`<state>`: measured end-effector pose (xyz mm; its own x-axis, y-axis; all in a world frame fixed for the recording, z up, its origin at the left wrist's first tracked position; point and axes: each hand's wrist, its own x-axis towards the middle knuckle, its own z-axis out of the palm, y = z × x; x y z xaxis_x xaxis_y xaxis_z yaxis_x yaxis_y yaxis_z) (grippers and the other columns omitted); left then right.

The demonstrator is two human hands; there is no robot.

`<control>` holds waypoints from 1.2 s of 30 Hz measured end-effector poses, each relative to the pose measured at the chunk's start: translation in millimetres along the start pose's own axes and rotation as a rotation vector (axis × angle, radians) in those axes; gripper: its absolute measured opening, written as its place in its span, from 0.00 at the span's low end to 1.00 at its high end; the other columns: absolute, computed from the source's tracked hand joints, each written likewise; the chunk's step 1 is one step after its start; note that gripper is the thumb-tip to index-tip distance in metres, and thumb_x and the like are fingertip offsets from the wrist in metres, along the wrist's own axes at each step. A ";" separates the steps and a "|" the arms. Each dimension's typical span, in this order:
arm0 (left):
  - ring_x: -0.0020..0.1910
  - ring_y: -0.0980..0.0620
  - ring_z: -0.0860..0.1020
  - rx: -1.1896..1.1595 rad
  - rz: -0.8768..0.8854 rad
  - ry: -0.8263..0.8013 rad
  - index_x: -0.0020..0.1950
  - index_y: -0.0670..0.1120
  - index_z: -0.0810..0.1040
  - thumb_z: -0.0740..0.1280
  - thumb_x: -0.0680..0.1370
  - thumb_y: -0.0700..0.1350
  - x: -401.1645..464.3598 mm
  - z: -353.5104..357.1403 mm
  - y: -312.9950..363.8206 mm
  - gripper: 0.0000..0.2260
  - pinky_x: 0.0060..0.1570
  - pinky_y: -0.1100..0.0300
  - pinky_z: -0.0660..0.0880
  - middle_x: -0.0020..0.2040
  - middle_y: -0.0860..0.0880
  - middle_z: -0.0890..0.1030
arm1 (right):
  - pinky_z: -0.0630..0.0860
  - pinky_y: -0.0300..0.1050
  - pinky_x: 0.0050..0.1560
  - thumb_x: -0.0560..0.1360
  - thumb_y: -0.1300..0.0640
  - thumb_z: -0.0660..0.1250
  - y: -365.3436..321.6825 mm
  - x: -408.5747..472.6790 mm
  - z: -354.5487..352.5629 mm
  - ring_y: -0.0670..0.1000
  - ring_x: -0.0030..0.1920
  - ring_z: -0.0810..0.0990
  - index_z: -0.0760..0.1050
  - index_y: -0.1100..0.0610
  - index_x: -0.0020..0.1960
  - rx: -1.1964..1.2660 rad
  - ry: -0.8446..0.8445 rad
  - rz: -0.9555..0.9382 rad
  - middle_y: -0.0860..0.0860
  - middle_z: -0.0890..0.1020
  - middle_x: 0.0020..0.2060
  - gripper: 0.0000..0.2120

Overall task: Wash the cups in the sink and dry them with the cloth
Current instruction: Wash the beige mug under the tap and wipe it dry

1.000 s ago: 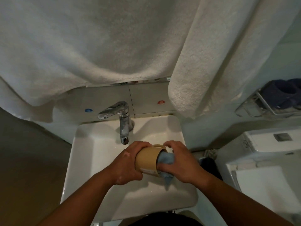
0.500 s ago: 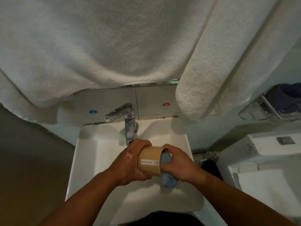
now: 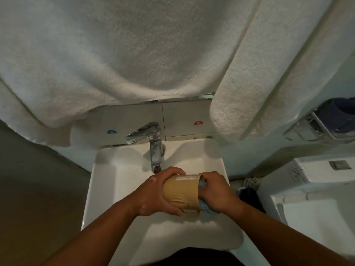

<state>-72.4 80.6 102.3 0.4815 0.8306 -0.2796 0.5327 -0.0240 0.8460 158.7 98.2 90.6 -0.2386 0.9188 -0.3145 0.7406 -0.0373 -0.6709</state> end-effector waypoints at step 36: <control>0.62 0.34 0.77 -0.656 -0.271 -0.169 0.67 0.55 0.73 0.81 0.65 0.54 -12.6 4.8 6.8 0.33 0.54 0.42 0.81 0.66 0.40 0.71 | 0.74 0.35 0.33 0.68 0.64 0.73 -5.3 -21.9 -0.8 0.45 0.37 0.80 0.81 0.52 0.47 -0.021 0.074 0.034 0.45 0.81 0.35 0.11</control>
<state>-71.5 67.2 109.5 0.5209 0.6619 -0.5390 0.1474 0.5522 0.8206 160.5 78.6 101.6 -0.1666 0.9438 -0.2855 0.7609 -0.0611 -0.6460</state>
